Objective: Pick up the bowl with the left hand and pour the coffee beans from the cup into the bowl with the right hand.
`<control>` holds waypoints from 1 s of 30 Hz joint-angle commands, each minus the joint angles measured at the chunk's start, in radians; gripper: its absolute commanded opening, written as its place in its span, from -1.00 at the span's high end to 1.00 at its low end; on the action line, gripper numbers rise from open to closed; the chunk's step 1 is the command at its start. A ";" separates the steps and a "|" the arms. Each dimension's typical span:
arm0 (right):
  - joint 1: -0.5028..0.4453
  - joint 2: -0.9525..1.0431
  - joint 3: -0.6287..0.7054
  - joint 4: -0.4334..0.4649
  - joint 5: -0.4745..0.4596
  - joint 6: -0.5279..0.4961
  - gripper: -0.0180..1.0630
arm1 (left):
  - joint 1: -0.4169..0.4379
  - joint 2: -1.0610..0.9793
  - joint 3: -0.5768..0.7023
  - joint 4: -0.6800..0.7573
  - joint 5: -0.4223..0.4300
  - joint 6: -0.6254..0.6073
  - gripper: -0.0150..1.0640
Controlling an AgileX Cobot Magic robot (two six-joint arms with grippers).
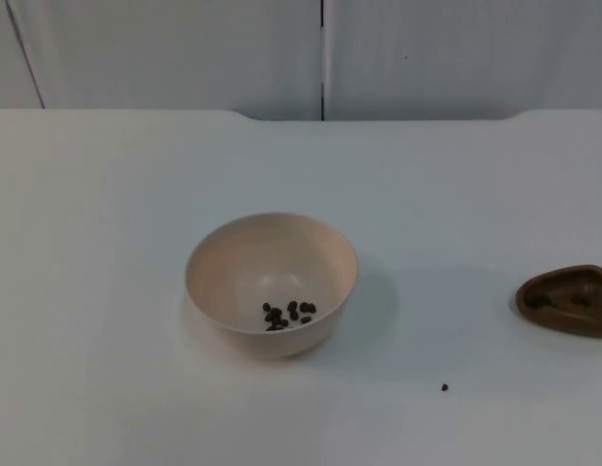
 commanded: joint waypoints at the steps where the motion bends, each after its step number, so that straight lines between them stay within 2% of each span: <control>1: 0.003 -0.004 0.002 -0.004 -0.009 0.000 -0.40 | 0.001 -0.005 0.004 -0.001 -0.001 -0.003 -0.21; 9: 0.003 -0.004 0.002 -0.004 -0.009 -0.009 -0.40 | 0.001 -0.005 0.004 -0.003 -0.001 -0.003 -0.23; 11: 0.003 -0.004 0.002 -0.004 -0.009 -0.008 -0.40 | 0.001 -0.005 0.004 -0.003 -0.001 -0.004 -0.38; 13: 0.003 -0.004 0.002 -0.004 -0.009 -0.009 -0.49 | 0.001 -0.005 0.004 -0.003 -0.001 -0.013 -0.61; 14: 0.003 -0.004 0.002 -0.004 -0.009 -0.009 -0.49 | 0.001 -0.005 0.004 -0.003 -0.001 -0.013 -0.61; 17: 0.003 -0.004 0.002 -0.004 -0.009 -0.011 -0.76 | 0.001 -0.005 0.004 0.001 -0.001 -0.020 -0.98; 20: 0.003 -0.004 0.002 -0.004 -0.009 -0.011 -0.99 | 0.001 -0.005 0.004 0.001 -0.001 -0.022 -0.98; 30: 0.003 -0.004 0.002 -0.004 -0.009 -0.011 -0.99 | 0.001 -0.005 0.004 0.025 -0.001 -0.059 -0.98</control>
